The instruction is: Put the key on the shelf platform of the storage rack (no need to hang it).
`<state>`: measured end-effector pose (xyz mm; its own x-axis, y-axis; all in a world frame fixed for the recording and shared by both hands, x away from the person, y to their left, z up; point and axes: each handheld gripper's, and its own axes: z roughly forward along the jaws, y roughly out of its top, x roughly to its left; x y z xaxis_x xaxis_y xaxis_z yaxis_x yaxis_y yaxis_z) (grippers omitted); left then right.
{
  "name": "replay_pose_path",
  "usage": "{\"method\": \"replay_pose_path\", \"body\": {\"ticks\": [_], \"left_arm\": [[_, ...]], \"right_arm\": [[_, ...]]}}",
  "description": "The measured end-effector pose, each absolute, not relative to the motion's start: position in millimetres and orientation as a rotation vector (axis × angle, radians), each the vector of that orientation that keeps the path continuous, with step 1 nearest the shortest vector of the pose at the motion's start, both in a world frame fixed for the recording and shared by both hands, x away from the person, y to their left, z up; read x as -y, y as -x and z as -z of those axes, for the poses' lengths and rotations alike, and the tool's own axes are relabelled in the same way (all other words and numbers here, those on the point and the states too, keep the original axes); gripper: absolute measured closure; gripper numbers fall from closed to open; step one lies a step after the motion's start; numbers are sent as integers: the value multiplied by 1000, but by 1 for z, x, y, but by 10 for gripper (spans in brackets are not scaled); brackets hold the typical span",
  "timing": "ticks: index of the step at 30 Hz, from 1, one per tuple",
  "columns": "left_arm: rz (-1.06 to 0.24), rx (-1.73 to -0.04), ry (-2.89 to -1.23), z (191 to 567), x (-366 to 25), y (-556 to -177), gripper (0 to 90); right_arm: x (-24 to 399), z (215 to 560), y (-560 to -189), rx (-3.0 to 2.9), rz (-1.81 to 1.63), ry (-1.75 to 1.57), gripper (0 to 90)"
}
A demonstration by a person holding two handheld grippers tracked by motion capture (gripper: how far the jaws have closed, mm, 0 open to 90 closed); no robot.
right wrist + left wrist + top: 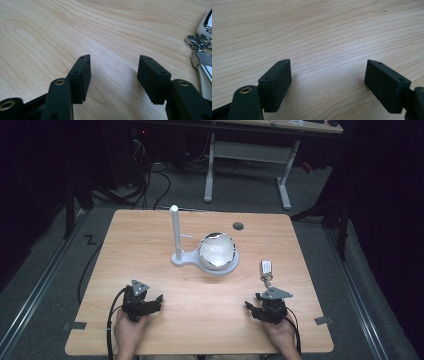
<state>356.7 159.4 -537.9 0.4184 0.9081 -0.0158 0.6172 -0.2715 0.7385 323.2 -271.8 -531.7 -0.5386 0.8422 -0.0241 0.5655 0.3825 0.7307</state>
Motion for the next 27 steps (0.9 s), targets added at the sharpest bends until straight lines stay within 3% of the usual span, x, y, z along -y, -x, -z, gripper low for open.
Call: {"method": "replay_pose_path", "body": {"ticks": [27], "left_arm": [[-550,-1288,-1998,538,-159,-357,219]], "right_arm": [[270,532,-322,-2243,-955,-1238,431]]}}
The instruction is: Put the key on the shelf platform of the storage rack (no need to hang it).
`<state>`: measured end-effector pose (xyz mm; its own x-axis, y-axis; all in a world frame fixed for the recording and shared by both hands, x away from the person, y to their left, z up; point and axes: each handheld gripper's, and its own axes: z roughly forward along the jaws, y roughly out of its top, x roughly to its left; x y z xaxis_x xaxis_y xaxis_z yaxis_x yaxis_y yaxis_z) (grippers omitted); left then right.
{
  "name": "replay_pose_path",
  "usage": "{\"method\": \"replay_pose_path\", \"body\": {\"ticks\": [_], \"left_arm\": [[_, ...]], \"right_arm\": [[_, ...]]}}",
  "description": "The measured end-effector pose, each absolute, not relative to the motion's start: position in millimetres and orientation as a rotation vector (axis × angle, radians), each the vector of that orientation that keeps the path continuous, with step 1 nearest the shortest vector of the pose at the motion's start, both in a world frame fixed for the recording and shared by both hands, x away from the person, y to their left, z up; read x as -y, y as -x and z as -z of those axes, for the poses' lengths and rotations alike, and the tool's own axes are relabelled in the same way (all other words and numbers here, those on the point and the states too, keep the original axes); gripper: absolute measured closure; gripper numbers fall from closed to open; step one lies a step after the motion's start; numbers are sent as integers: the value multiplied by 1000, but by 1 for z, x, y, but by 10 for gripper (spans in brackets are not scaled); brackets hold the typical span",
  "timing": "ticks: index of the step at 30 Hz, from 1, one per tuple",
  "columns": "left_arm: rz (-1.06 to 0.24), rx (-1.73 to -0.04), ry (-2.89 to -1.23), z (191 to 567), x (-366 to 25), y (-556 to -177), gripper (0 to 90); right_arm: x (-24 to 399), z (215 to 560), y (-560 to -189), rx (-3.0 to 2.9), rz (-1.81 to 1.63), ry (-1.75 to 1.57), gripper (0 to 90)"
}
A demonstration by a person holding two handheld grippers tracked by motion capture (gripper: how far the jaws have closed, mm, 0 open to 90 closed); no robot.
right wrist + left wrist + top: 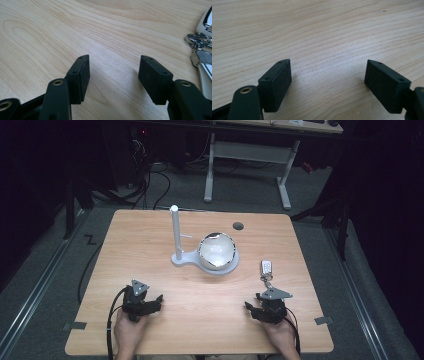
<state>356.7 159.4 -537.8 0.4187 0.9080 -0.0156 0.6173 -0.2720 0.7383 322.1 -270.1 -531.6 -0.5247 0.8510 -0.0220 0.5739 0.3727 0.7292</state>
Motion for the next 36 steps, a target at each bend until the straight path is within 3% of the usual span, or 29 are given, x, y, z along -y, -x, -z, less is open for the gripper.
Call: {"method": "replay_pose_path", "body": {"ticks": [17,36], "left_arm": [[-548,-1288,-1996,538,-160,-357,219],[-548,-1288,-1996,538,-160,-357,219]], "right_arm": [[268,532,-321,-2225,-948,-1258,433],[271,524,-321,-2217,-984,-1265,508]]}}
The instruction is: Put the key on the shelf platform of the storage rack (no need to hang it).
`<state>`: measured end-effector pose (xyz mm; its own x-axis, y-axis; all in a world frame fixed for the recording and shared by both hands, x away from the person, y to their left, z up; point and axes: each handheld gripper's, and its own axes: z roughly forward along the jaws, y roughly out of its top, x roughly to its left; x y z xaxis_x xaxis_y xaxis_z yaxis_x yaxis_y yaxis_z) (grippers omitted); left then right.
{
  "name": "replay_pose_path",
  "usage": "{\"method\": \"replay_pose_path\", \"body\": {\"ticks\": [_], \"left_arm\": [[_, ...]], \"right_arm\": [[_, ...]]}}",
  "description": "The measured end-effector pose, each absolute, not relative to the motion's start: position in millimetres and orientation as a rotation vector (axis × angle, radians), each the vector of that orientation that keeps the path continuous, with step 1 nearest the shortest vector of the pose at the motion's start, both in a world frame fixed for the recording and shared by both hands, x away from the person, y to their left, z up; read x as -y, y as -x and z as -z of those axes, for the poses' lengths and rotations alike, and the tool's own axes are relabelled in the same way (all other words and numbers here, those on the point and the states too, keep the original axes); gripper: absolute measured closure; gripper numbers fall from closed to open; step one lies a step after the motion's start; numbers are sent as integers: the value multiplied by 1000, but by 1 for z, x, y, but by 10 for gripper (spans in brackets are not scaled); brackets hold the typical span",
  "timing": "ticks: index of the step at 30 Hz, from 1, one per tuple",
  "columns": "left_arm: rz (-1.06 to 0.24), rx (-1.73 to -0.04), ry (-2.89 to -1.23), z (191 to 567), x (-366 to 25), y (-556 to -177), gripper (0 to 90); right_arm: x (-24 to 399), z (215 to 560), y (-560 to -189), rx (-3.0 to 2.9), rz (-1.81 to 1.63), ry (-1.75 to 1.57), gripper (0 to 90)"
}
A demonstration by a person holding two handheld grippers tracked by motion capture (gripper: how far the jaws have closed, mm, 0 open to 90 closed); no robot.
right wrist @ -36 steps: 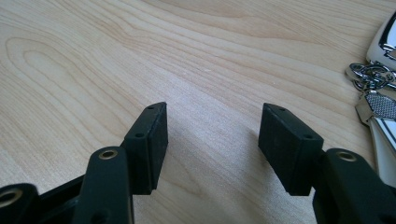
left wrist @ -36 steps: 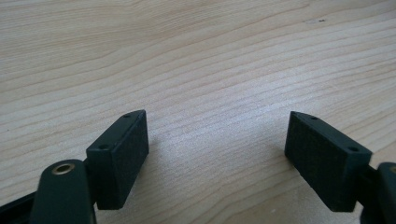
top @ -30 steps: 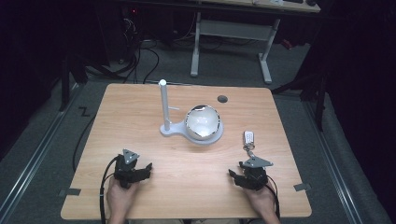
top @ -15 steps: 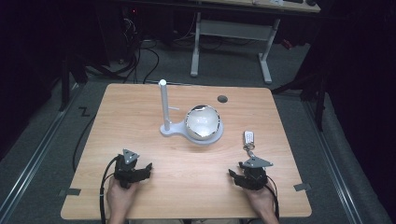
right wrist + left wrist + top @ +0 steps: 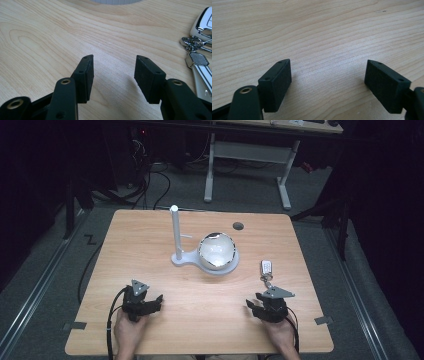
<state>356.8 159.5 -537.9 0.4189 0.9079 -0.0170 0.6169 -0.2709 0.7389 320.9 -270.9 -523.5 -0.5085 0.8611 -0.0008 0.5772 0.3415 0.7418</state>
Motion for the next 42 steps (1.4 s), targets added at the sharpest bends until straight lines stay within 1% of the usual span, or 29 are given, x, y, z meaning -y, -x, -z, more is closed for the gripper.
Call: {"method": "replay_pose_path", "body": {"ticks": [22,31,42], "left_arm": [[-548,-1288,-1996,538,-159,-357,219],[-548,-1288,-1997,538,-160,-357,219],[-548,-1288,-1996,538,-159,-357,219]], "right_arm": [[288,505,-323,-2147,-991,-1272,557],[296,497,-330,-2123,-974,-1280,568],[317,494,-343,-2080,-950,-1347,569]]}}
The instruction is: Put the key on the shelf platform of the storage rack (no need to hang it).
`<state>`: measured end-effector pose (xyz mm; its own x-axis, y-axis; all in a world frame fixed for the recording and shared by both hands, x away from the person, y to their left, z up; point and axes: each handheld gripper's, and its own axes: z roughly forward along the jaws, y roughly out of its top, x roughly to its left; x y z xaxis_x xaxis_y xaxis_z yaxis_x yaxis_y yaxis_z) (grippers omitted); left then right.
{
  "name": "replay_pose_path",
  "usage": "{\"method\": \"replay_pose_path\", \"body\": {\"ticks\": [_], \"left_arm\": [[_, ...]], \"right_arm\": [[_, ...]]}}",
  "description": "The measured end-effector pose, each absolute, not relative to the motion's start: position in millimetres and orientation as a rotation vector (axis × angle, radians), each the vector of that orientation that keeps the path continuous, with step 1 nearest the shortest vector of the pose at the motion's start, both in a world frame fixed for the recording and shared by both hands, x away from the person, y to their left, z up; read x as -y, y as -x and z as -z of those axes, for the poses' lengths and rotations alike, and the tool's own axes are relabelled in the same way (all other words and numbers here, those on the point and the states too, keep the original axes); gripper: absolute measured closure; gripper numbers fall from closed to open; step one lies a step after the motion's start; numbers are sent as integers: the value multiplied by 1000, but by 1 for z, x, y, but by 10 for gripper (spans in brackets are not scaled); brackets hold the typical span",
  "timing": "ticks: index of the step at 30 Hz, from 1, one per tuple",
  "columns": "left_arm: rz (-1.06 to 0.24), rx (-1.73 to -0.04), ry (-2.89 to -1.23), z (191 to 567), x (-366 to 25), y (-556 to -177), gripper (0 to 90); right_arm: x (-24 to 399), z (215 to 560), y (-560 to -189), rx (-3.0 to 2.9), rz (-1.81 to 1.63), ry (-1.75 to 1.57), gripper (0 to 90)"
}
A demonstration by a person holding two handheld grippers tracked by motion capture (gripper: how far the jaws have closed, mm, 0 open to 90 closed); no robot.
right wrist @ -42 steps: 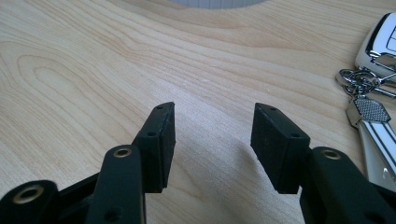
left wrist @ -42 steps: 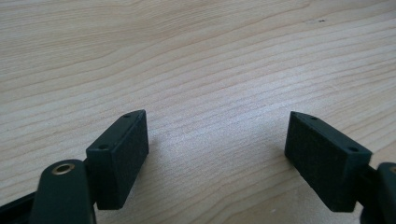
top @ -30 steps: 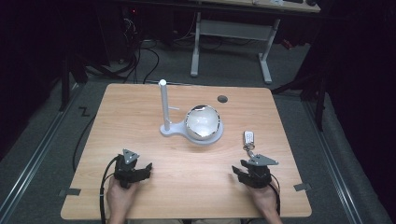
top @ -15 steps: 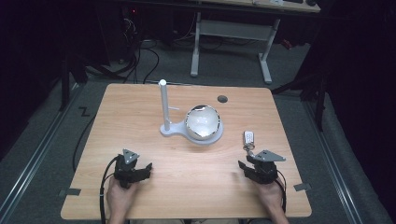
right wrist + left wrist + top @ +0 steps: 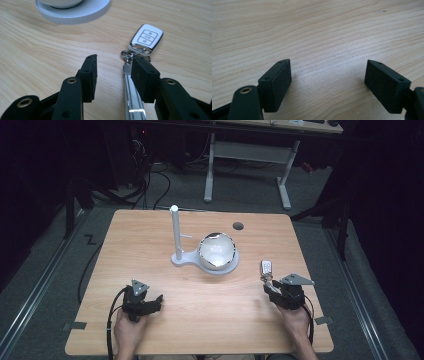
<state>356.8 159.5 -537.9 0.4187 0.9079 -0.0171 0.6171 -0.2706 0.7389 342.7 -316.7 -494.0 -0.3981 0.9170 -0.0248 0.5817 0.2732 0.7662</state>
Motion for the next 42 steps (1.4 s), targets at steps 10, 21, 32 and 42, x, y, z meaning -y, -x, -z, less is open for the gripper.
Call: {"method": "replay_pose_path", "body": {"ticks": [10,21,32,42], "left_arm": [[-548,-1288,-1997,538,-159,-357,219],[-548,-1288,-1997,538,-159,-357,219],[-549,-1288,-1996,538,-159,-357,219],[-549,-1288,-1996,538,-159,-357,219]], "right_arm": [[329,501,-353,-2073,-912,-1422,570],[335,516,-362,-2087,-866,-1467,571],[333,524,-366,-2106,-838,-1468,618],[328,526,-362,-2108,-846,-1407,741]]}}
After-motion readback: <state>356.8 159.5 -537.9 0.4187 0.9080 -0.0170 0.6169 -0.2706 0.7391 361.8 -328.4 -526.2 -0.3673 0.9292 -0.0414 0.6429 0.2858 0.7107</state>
